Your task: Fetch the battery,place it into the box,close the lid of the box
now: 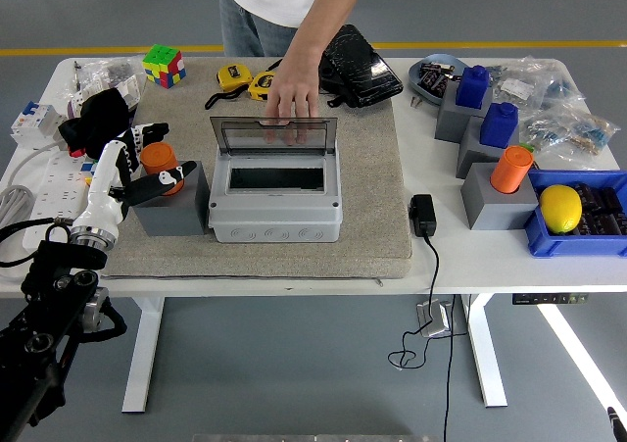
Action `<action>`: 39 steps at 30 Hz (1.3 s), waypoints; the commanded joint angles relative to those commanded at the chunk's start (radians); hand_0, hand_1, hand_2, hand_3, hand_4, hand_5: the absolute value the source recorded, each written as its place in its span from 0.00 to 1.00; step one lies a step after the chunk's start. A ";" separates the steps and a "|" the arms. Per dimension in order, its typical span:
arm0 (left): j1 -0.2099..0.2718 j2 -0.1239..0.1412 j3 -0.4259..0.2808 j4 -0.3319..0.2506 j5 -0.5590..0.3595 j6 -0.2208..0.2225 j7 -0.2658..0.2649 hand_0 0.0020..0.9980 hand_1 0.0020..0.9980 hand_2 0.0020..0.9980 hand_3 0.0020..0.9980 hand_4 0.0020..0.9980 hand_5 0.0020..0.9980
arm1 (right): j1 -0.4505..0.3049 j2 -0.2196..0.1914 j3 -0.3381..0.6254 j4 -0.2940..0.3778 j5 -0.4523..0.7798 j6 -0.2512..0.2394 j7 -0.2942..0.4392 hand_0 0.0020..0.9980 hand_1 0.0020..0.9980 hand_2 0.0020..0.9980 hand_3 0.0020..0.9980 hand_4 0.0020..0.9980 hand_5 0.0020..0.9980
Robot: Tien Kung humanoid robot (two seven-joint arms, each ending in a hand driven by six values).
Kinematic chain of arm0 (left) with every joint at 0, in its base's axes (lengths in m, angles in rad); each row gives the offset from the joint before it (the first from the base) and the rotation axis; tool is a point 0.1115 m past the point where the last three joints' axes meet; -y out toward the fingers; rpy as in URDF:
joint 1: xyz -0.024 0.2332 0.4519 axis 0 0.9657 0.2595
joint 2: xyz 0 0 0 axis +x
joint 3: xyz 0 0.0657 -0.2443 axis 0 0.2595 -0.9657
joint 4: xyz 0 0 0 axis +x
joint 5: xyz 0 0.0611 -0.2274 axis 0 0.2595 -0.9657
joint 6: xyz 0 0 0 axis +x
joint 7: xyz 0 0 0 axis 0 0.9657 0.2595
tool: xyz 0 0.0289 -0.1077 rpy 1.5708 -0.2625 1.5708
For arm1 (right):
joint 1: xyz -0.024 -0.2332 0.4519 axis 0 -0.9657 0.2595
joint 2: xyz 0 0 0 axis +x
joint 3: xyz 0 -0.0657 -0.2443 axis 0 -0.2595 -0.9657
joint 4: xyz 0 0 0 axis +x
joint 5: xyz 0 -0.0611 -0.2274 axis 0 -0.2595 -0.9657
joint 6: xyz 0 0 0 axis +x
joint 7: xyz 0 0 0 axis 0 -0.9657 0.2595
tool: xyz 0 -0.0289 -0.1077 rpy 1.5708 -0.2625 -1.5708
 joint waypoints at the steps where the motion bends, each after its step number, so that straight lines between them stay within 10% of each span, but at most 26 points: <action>1: 0.000 -0.001 0.000 0.000 -0.001 0.000 -0.001 0.70 0.81 0.74 0.71 1.00 0.10 | 0.000 0.000 0.000 0.000 -0.001 0.000 0.000 0.82 0.81 0.77 0.79 1.00 1.00; 39: -0.002 -0.030 0.024 0.021 -0.040 0.047 -0.020 0.60 0.68 0.58 0.61 1.00 0.10 | 0.003 0.002 0.008 0.000 -0.005 0.001 0.002 0.82 0.81 0.77 0.79 1.00 1.00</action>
